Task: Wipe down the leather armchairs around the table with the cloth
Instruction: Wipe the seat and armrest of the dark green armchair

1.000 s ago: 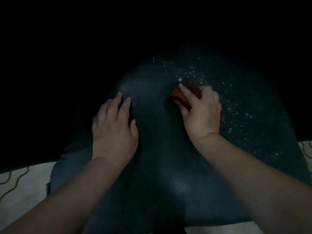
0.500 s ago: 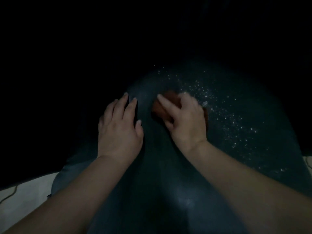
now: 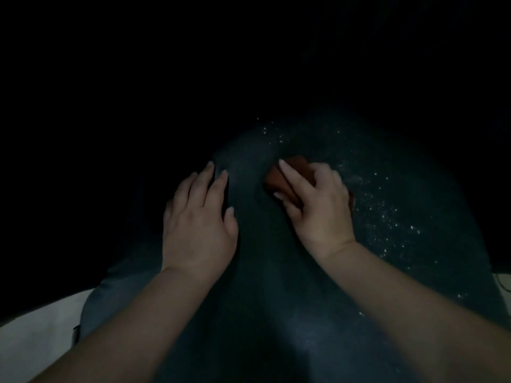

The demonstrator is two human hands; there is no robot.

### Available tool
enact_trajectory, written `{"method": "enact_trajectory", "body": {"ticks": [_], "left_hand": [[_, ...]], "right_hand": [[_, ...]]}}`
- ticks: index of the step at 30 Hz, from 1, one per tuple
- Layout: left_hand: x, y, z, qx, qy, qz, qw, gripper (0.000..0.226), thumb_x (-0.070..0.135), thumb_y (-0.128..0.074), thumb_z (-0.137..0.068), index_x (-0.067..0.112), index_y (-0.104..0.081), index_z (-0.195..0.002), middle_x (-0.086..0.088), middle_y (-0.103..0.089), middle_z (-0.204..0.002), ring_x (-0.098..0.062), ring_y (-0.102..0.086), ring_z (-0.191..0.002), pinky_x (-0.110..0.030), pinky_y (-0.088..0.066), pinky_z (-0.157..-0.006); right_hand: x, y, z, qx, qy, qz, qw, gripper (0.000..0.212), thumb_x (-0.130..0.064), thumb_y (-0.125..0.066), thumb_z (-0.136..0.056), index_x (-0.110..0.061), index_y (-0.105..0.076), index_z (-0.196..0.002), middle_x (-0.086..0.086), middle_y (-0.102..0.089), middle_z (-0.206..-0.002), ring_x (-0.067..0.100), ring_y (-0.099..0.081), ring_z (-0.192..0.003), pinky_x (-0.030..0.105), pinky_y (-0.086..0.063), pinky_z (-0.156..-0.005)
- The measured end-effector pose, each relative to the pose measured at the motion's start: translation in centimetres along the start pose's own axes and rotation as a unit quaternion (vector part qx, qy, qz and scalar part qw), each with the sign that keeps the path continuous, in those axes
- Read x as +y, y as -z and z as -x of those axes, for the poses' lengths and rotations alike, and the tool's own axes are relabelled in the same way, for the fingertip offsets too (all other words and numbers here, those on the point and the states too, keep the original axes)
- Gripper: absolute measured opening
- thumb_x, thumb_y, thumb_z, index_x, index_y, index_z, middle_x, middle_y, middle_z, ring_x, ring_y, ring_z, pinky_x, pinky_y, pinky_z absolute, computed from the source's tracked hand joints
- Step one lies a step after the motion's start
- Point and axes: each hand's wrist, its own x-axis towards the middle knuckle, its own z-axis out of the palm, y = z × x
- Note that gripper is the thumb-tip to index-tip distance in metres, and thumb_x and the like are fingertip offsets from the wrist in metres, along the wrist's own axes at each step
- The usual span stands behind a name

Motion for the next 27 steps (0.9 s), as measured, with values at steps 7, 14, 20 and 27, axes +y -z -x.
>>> {"method": "enact_trajectory", "body": {"ticks": [7, 14, 20, 27], "left_hand": [[-0.2, -0.2, -0.2, 0.001, -0.002, -0.005, 1.0, 0.057, 0.026, -0.057, -0.087, 0.015, -0.043, -0.142, -0.005, -0.036, -0.151, -0.027, -0.031, -0.135, -0.049, -0.034, -0.105], [-0.1, 0.0, -0.2, -0.009, 0.004, -0.001, 1.0, 0.058, 0.026, -0.055, -0.089, 0.016, -0.041, -0.144, -0.004, -0.033, -0.153, -0.026, -0.029, -0.137, -0.047, -0.032, -0.106], [0.0, 0.1, -0.4, -0.032, -0.002, -0.02, 0.999, 0.06, 0.034, -0.049, -0.093, 0.019, -0.031, -0.148, 0.0, -0.022, -0.158, -0.022, -0.02, -0.141, -0.045, -0.027, -0.109], [-0.2, -0.1, -1.1, -0.059, -0.016, -0.05, 0.997, 0.067, 0.051, -0.034, -0.095, 0.024, -0.012, -0.153, 0.003, -0.003, -0.161, -0.018, -0.004, -0.145, -0.041, -0.017, -0.114]], "right_hand": [[0.3, -1.1, -6.4, 0.055, -0.151, 0.014, 0.987, 0.051, -0.037, -0.057, -0.094, -0.026, -0.047, -0.143, 0.015, -0.041, -0.126, 0.033, -0.039, -0.113, 0.041, -0.034, -0.1], [0.2, -0.5, -3.0, 0.009, -0.014, 0.004, 1.0, 0.054, -0.025, -0.069, -0.088, -0.023, -0.053, -0.139, 0.021, -0.049, -0.12, 0.039, -0.047, -0.107, 0.05, -0.044, -0.092], [-0.6, -1.9, -10.8, 0.048, -0.154, -0.02, 0.987, 0.045, -0.037, -0.057, -0.095, -0.023, -0.051, -0.137, 0.014, -0.038, -0.134, 0.032, -0.04, -0.117, 0.032, -0.031, -0.097], [-0.5, -0.6, -4.4, -0.006, 0.037, -0.014, 0.999, 0.049, -0.027, -0.068, -0.088, -0.022, -0.057, -0.135, 0.021, -0.051, -0.119, 0.04, -0.049, -0.105, 0.051, -0.046, -0.089]]}}
